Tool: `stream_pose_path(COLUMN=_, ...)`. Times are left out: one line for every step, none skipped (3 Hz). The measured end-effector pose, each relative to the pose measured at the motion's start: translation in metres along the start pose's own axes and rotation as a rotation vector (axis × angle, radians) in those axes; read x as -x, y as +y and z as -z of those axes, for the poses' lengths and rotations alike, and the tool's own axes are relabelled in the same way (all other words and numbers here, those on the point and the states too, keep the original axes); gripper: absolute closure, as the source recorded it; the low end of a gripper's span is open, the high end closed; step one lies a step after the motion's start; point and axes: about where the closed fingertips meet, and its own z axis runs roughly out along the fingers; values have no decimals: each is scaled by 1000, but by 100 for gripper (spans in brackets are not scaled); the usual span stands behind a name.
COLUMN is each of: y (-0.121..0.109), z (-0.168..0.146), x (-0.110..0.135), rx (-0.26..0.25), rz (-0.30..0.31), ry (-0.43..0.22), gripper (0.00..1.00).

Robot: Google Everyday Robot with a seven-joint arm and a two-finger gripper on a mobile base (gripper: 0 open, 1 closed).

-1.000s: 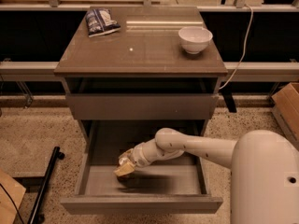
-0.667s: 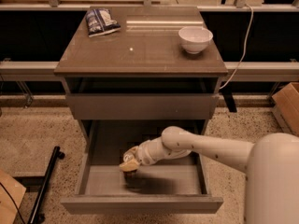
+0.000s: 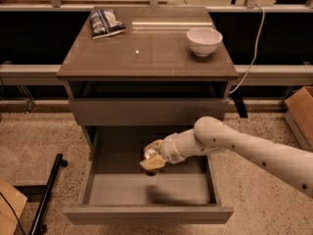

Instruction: Pick orange can from middle drawer and place on counter

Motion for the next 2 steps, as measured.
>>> stream_pose_path(y=18, z=75, x=26, rx=-39, rz=64, ry=17, gripper=100)
stream_pose_path(y=31, z=152, x=54, rx=-113, rz=108, ry=22, gripper=100)
